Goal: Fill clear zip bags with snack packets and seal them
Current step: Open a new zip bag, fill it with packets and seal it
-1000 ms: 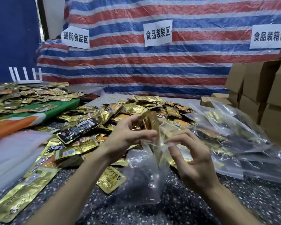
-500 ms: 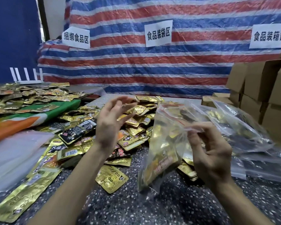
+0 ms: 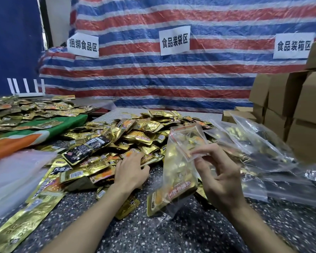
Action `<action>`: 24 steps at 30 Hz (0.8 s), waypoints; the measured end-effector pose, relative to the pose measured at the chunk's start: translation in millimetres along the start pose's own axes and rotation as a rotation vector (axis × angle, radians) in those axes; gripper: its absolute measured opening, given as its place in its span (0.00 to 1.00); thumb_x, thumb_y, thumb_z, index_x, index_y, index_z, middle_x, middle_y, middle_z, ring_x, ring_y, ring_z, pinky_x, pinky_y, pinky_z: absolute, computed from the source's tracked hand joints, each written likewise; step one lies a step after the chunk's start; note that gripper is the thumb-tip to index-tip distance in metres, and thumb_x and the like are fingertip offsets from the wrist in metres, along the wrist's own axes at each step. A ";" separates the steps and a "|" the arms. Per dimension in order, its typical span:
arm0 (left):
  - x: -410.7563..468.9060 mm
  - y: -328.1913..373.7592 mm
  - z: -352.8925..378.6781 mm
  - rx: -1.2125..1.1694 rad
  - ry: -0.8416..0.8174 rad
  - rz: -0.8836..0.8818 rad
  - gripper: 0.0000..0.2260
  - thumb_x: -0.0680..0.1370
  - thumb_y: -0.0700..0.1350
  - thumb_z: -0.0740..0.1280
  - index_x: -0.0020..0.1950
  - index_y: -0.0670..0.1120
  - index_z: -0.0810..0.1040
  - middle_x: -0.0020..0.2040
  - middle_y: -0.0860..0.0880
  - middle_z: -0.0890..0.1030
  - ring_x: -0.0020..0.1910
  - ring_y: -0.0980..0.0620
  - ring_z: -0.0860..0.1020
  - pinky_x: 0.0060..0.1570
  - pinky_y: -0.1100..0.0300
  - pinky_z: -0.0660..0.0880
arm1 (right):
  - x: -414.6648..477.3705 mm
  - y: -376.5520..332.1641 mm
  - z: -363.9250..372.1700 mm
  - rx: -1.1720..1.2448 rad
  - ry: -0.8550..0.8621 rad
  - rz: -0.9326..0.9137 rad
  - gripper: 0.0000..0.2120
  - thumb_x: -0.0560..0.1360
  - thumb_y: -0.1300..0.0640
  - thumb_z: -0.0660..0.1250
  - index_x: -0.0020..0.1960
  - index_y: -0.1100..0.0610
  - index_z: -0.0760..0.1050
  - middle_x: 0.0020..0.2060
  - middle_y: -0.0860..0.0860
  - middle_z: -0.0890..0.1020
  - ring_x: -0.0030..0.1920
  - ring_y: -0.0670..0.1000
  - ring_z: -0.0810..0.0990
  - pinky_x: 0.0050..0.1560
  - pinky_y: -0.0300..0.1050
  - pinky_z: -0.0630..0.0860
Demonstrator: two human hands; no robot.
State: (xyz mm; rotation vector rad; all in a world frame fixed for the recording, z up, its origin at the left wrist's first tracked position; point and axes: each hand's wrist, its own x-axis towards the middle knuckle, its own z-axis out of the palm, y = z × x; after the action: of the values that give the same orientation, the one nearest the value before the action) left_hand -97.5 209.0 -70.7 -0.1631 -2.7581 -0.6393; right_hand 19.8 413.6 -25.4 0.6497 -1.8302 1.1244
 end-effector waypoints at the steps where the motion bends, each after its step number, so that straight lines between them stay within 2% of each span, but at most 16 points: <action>1: -0.2 -0.1 -1.0 -0.042 0.029 -0.012 0.23 0.78 0.54 0.63 0.74 0.55 0.69 0.70 0.53 0.75 0.67 0.49 0.74 0.70 0.44 0.66 | -0.1 -0.2 -0.2 0.005 -0.007 0.002 0.08 0.78 0.54 0.63 0.50 0.57 0.78 0.46 0.48 0.82 0.50 0.49 0.82 0.49 0.50 0.80; 3: -0.6 -2.1 -6.1 -0.128 0.083 -0.004 0.16 0.79 0.56 0.64 0.66 0.58 0.76 0.59 0.56 0.82 0.56 0.52 0.80 0.60 0.50 0.75 | 0.3 0.1 -1.1 0.006 -0.011 0.005 0.08 0.78 0.54 0.64 0.50 0.58 0.78 0.45 0.48 0.82 0.49 0.49 0.82 0.49 0.51 0.80; 4: -0.6 -3.9 -9.5 -0.166 0.116 0.011 0.13 0.79 0.56 0.65 0.63 0.59 0.79 0.53 0.57 0.84 0.47 0.57 0.81 0.50 0.55 0.77 | 0.5 0.4 -1.2 0.004 -0.013 0.004 0.07 0.78 0.55 0.65 0.50 0.58 0.79 0.45 0.48 0.82 0.49 0.49 0.82 0.48 0.51 0.80; 5: 0.7 -6.0 -13.1 -0.210 0.154 0.026 0.11 0.80 0.55 0.64 0.61 0.58 0.80 0.45 0.58 0.84 0.36 0.61 0.79 0.38 0.60 0.76 | 0.9 0.9 -1.1 0.000 -0.018 0.001 0.05 0.78 0.57 0.66 0.50 0.58 0.79 0.45 0.49 0.82 0.49 0.50 0.82 0.48 0.51 0.80; 6: 3.0 -7.5 -16.8 -0.263 0.205 0.040 0.10 0.81 0.54 0.64 0.60 0.57 0.80 0.37 0.57 0.83 0.27 0.62 0.75 0.29 0.64 0.71 | 0.9 1.4 -1.0 -0.004 -0.026 -0.002 0.04 0.77 0.60 0.66 0.49 0.59 0.79 0.44 0.49 0.82 0.48 0.50 0.81 0.48 0.50 0.80; 8: 7.5 -8.9 -26.0 -0.360 0.338 0.067 0.09 0.82 0.50 0.63 0.59 0.53 0.81 0.30 0.53 0.79 0.20 0.58 0.70 0.22 0.65 0.65 | 0.9 2.0 -0.8 -0.016 -0.041 -0.014 0.04 0.76 0.63 0.66 0.48 0.61 0.79 0.44 0.51 0.82 0.47 0.50 0.81 0.46 0.48 0.79; 10: 9.6 -8.8 -39.5 -0.472 0.483 0.075 0.08 0.83 0.46 0.63 0.57 0.48 0.81 0.31 0.50 0.79 0.20 0.56 0.69 0.19 0.63 0.64 | 1.3 2.2 -0.6 -0.040 -0.049 -0.036 0.03 0.76 0.64 0.66 0.47 0.62 0.79 0.42 0.52 0.81 0.46 0.49 0.81 0.45 0.46 0.79; 13: 8.9 -1.9 -65.6 -0.677 0.675 0.050 0.09 0.83 0.45 0.62 0.53 0.42 0.79 0.33 0.50 0.75 0.23 0.59 0.70 0.17 0.67 0.65 | 1.4 2.7 -0.3 -0.042 -0.060 -0.049 0.02 0.76 0.65 0.67 0.46 0.63 0.79 0.42 0.52 0.81 0.45 0.48 0.80 0.45 0.38 0.77; 15: 5.0 9.4 -84.4 -0.827 0.738 0.023 0.10 0.83 0.47 0.61 0.44 0.47 0.76 0.32 0.51 0.71 0.23 0.61 0.69 0.19 0.67 0.64 | 1.3 3.3 -0.5 -0.022 -0.064 -0.055 0.02 0.77 0.63 0.68 0.47 0.62 0.79 0.42 0.51 0.80 0.45 0.47 0.79 0.46 0.37 0.76; 17: -0.8 27.0 -105.9 -0.957 0.776 0.023 0.15 0.83 0.48 0.61 0.36 0.51 0.69 0.30 0.53 0.67 0.22 0.62 0.65 0.20 0.68 0.62 | 1.2 3.7 -1.0 -0.008 -0.070 -0.056 0.05 0.78 0.59 0.67 0.47 0.60 0.80 0.43 0.49 0.80 0.46 0.46 0.79 0.46 0.39 0.76; 19: -8.0 46.8 -130.8 -1.055 0.800 0.059 0.17 0.82 0.47 0.63 0.33 0.51 0.65 0.27 0.57 0.66 0.21 0.63 0.63 0.21 0.71 0.61 | 0.5 4.5 -1.3 -0.006 -0.079 -0.056 0.05 0.78 0.58 0.67 0.48 0.59 0.80 0.43 0.48 0.80 0.46 0.45 0.79 0.47 0.39 0.76; 20: -12.4 56.0 -143.9 -1.078 0.807 0.074 0.17 0.81 0.48 0.64 0.33 0.52 0.66 0.26 0.58 0.67 0.23 0.63 0.63 0.23 0.68 0.63 | 0.0 4.7 -1.1 -0.005 -0.083 -0.055 0.05 0.77 0.58 0.67 0.48 0.59 0.80 0.43 0.48 0.80 0.46 0.45 0.79 0.47 0.39 0.76; 21: -16.9 64.6 -155.2 -1.084 0.813 0.088 0.17 0.80 0.50 0.65 0.33 0.52 0.66 0.27 0.58 0.69 0.26 0.58 0.67 0.26 0.63 0.68 | -0.2 4.8 -0.6 -0.005 -0.087 -0.055 0.05 0.77 0.57 0.67 0.48 0.59 0.80 0.43 0.48 0.80 0.47 0.45 0.79 0.46 0.41 0.77; 23: -25.4 78.4 -169.9 -1.064 0.799 0.143 0.15 0.78 0.53 0.66 0.33 0.49 0.70 0.33 0.43 0.74 0.31 0.41 0.73 0.31 0.44 0.77 | -0.6 4.7 0.3 0.004 -0.095 -0.062 0.06 0.78 0.57 0.67 0.48 0.59 0.81 0.43 0.49 0.80 0.47 0.46 0.80 0.45 0.45 0.78; 24: -29.8 84.5 -174.0 -1.029 0.792 0.179 0.16 0.78 0.54 0.66 0.34 0.46 0.72 0.35 0.37 0.75 0.32 0.35 0.75 0.30 0.38 0.77 | -0.7 4.1 1.0 0.009 -0.103 -0.071 0.06 0.78 0.57 0.68 0.48 0.59 0.81 0.43 0.49 0.80 0.46 0.47 0.80 0.44 0.47 0.78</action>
State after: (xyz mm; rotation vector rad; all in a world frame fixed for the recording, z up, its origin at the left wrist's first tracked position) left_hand -7.7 205.9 103.3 -0.2844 -1.4600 -1.5829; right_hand 16.6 414.6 -28.0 0.7842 -1.8741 1.0711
